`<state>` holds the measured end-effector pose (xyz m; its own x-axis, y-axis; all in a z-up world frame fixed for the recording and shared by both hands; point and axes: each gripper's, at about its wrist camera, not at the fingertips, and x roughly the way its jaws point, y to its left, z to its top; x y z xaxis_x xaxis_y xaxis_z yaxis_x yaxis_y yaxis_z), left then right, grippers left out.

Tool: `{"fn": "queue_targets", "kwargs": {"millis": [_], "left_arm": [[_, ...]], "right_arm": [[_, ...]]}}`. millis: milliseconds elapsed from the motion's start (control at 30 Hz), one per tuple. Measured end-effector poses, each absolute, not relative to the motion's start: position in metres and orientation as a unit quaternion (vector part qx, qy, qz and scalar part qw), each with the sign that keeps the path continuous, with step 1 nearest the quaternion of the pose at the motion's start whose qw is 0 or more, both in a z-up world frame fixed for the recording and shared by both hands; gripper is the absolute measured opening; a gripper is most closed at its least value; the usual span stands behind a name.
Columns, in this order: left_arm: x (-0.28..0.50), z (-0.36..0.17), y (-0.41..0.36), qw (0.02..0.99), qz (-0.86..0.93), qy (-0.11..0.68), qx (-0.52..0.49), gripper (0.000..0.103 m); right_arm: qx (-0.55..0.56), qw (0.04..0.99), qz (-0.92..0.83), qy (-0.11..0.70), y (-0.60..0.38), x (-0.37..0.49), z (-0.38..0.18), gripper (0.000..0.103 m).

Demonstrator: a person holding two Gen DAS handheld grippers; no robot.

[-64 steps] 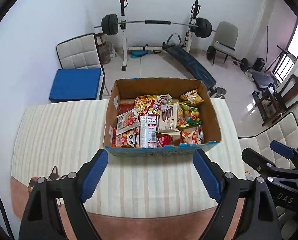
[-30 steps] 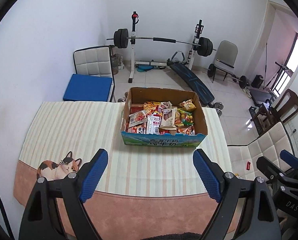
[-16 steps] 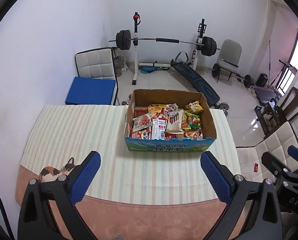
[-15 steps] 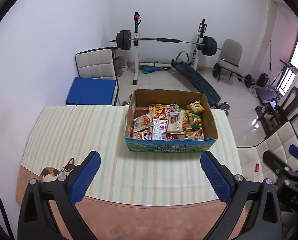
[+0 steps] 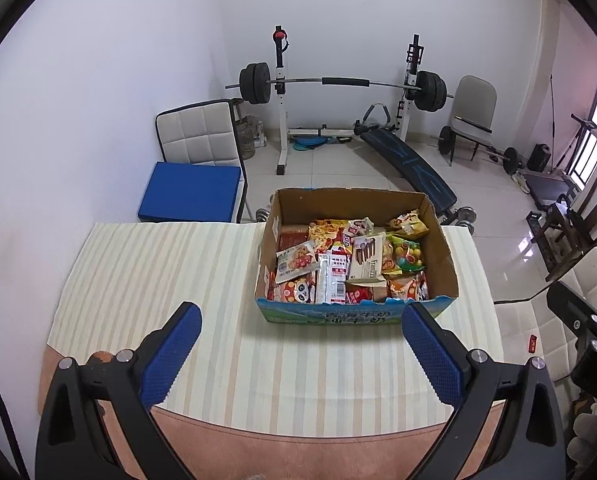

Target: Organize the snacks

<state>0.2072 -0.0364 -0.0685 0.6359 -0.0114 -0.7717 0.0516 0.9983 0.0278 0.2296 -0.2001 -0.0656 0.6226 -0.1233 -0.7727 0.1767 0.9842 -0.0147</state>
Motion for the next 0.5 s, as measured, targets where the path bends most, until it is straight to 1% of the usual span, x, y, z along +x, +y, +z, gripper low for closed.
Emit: {"fn": "queue_targets", "kwargs": {"millis": [500], "left_arm": [[0.217,-0.065,-0.040,0.905,-0.026,0.425,0.019,0.103]], "right_arm": [[0.026,0.902,-0.083,0.423,-0.201,0.243,-0.066,0.103]]}}
